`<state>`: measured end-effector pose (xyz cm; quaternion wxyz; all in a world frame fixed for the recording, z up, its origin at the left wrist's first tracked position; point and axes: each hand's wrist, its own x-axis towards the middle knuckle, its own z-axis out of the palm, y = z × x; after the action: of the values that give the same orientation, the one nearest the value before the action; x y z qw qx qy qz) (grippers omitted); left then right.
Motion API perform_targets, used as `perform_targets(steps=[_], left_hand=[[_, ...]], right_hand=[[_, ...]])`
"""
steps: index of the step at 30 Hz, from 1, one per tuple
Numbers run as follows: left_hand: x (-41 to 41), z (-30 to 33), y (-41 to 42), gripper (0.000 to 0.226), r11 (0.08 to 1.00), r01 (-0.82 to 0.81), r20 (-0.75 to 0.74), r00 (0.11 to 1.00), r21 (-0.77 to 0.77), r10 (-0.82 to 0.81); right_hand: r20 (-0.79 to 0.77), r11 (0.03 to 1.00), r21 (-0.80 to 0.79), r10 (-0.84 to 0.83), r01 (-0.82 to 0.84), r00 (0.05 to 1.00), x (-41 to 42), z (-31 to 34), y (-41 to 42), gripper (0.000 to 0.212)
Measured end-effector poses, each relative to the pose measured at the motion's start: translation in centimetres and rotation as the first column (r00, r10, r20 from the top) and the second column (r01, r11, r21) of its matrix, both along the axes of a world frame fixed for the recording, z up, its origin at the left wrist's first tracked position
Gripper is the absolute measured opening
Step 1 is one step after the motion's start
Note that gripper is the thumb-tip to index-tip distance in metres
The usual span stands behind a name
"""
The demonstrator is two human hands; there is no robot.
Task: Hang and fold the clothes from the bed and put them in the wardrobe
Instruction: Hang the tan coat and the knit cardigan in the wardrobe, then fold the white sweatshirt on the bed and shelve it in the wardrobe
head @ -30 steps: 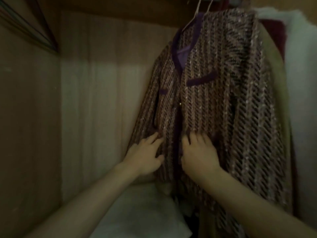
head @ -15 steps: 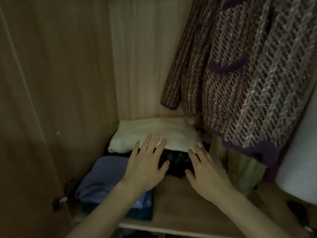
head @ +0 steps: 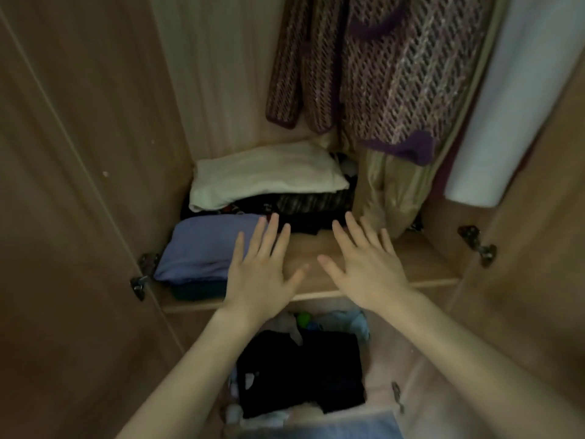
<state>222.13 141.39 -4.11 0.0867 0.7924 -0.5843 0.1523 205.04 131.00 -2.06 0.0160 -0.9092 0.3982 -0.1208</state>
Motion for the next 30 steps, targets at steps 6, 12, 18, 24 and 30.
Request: perform_targets(steps=[6, 12, 18, 24, 30], left_hand=[[-2.1, -1.8, 3.9, 0.085, 0.996, 0.068, -0.039, 0.997, 0.057, -0.066], [-5.6, -2.2, 5.9, 0.08, 0.979, 0.182, -0.09, 0.981, 0.093, -0.174], [-10.5, -1.1, 5.7, 0.077, 0.943, 0.316, -0.134, 0.944, 0.101, -0.302], [-19.0, -0.5, 6.4, 0.076, 0.863, 0.497, -0.146, 0.863, 0.085, -0.483], [-28.9, -0.7, 7.9, 0.074, 0.766, 0.629, -0.147, 0.777, 0.132, -0.612]], right_hand=[[-0.029, 0.993, 0.037, -0.108, 0.109, 0.994, -2.2, -3.3, 5.8, 0.079], [-0.061, 0.979, 0.056, -0.193, 0.197, 0.979, -6.1, -4.1, 9.7, 0.074], [-0.043, 0.95, 0.027, -0.309, 0.31, 0.95, -11.8, -3.1, 12.6, 0.072], [-0.022, 0.934, -0.005, -0.358, 0.358, 0.933, -19.4, -2.8, 16.9, 0.067], [0.003, 0.851, 0.008, -0.526, 0.526, 0.851, -28.6, -3.5, 21.4, 0.063]])
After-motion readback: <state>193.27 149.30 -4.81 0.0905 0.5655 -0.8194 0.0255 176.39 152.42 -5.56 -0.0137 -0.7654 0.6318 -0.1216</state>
